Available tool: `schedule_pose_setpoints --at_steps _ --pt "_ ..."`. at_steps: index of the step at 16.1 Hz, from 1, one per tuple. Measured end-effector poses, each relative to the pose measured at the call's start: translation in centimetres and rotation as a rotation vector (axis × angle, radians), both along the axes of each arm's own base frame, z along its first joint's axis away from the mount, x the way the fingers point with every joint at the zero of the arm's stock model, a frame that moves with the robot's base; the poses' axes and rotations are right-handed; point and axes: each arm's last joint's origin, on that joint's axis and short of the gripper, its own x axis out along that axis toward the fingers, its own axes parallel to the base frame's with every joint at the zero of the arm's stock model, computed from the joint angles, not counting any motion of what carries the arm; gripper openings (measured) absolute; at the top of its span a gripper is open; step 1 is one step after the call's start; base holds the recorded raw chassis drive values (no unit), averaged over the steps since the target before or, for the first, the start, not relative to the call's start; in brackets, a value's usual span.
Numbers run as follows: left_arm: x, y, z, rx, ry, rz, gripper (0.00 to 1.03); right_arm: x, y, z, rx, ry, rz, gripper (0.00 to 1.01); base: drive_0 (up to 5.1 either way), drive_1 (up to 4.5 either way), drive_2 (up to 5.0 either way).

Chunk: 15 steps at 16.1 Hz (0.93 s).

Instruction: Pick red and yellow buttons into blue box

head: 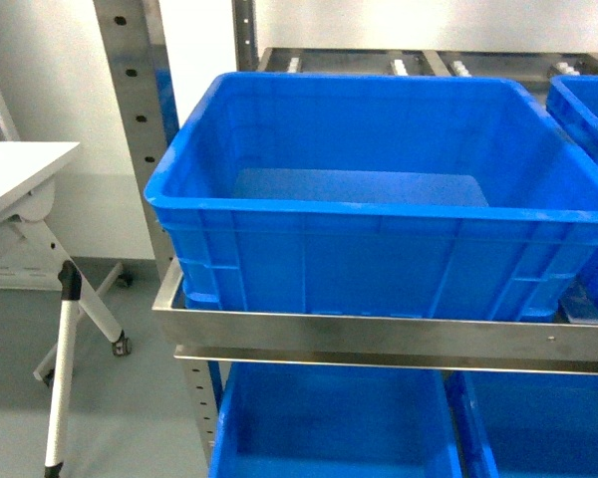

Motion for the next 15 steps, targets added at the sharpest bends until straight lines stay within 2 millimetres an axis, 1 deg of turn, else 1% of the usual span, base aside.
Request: schedule_pose_setpoints --at_steps 15 --pt "-0.01 0.00 0.00 0.000 0.000 0.000 0.31 0.00 0.00 -0.01 0.000 0.001 0.000 0.30 4.9 -3.28 -1.5"
